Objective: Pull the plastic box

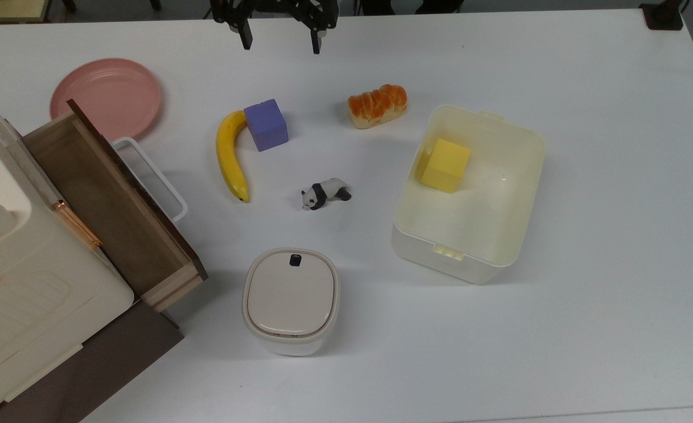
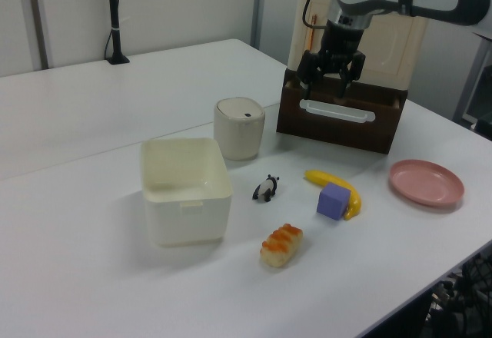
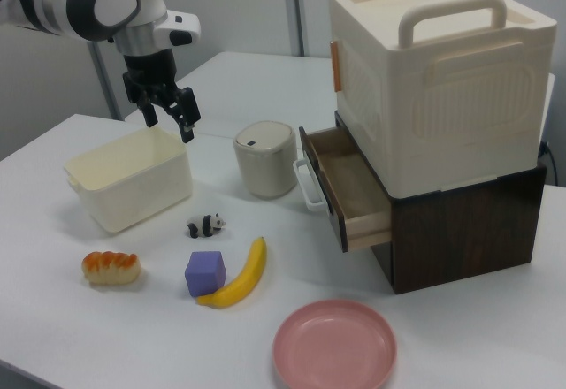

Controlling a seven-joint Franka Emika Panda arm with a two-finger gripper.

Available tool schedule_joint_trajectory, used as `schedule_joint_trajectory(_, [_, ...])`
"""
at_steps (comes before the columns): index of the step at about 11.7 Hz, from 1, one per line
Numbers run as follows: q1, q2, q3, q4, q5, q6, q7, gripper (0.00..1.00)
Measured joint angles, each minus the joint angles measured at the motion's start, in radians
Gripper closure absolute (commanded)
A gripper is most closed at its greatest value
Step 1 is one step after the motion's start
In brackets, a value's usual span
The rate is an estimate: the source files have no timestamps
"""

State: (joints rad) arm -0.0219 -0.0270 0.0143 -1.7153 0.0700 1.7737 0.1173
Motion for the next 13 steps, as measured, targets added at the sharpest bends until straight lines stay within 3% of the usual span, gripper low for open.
schedule_joint_trajectory(13, [0.0,0.0,-0.013,0.001,0.0,-0.017,-0.077,0.0])
